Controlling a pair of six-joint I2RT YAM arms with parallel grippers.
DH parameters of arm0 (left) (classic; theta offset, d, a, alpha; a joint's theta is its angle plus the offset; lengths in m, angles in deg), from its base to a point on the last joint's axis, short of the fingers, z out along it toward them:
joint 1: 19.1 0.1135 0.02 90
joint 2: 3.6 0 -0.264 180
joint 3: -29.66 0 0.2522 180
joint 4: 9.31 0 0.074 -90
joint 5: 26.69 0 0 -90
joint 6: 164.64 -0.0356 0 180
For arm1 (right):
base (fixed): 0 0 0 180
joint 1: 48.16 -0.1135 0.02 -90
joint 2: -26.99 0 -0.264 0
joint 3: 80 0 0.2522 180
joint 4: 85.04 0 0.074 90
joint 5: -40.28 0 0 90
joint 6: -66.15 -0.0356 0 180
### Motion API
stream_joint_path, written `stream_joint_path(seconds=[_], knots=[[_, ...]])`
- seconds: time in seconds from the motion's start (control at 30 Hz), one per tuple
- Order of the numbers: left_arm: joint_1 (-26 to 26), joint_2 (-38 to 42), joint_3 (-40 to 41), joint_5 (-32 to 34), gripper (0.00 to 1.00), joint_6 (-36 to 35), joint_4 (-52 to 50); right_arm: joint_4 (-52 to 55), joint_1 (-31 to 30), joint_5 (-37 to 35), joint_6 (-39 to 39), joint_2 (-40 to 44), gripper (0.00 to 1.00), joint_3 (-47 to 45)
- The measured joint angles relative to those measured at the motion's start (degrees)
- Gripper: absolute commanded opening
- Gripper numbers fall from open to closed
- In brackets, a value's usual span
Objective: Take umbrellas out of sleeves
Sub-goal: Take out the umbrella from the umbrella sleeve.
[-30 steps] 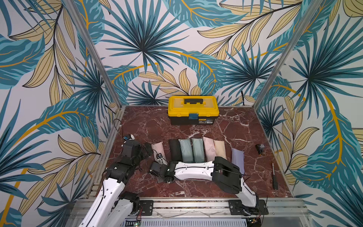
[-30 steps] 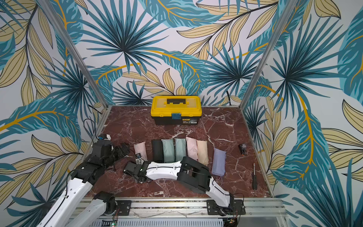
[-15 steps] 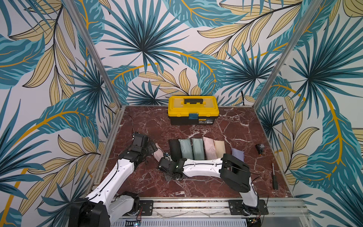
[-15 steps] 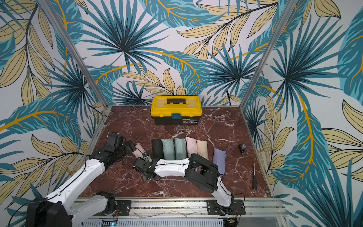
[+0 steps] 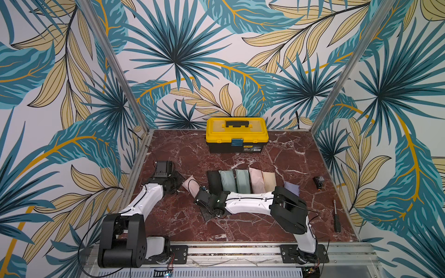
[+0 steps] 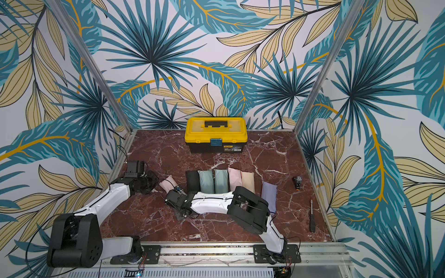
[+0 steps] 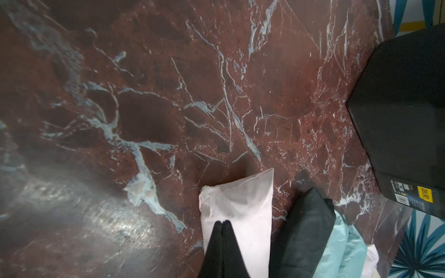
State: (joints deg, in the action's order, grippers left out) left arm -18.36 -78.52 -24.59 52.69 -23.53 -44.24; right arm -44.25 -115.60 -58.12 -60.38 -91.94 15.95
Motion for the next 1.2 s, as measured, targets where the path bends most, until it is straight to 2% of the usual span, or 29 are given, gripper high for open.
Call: stream_joint_path(seconds=[0.1, 0.3, 0.33, 0.37, 0.57, 0.9, 1.0, 1.07, 1.2], knots=[[0.24, 0.02, 0.00, -0.92, 0.03, 0.76, 0.96, 0.04, 0.24, 0.52, 0.22, 0.00, 0.00, 0.07], [0.39, -0.17, 0.07, -1.22, 0.35, 1.75, 0.22, 0.00, 0.46, 1.14, 0.17, 0.00, 0.00, 0.07], [0.44, -0.50, 0.07, -1.29, 0.45, 1.95, -0.04, -0.02, 0.50, 1.20, 0.17, 0.00, 0.00, 0.04], [0.46, -0.94, 0.07, -1.42, 0.48, 2.10, -0.33, -0.07, 0.55, 1.25, 0.17, 0.00, 0.00, 0.00], [0.48, -4.44, 0.07, -1.70, 0.47, 3.41, -1.42, -0.68, 0.61, 1.40, 0.13, 0.11, 0.00, -0.31], [0.57, -7.96, -2.03, -1.84, 0.32, 3.87, -1.79, -1.75, 0.70, 1.66, 0.11, 0.11, 0.00, -0.57], [0.96, -8.09, -2.32, -1.77, 0.33, 3.80, -1.77, -1.75, 0.70, 1.84, 0.11, 0.11, 0.00, -0.57], [1.33, -8.13, -2.49, -1.64, 0.41, 3.78, -1.81, -1.75, 0.70, 1.86, 0.13, 0.11, 0.00, -0.57], [1.73, -8.81, -3.04, -1.75, 0.41, 4.04, -1.60, -1.75, 0.72, 1.90, 0.13, 0.11, 0.00, -0.57]])
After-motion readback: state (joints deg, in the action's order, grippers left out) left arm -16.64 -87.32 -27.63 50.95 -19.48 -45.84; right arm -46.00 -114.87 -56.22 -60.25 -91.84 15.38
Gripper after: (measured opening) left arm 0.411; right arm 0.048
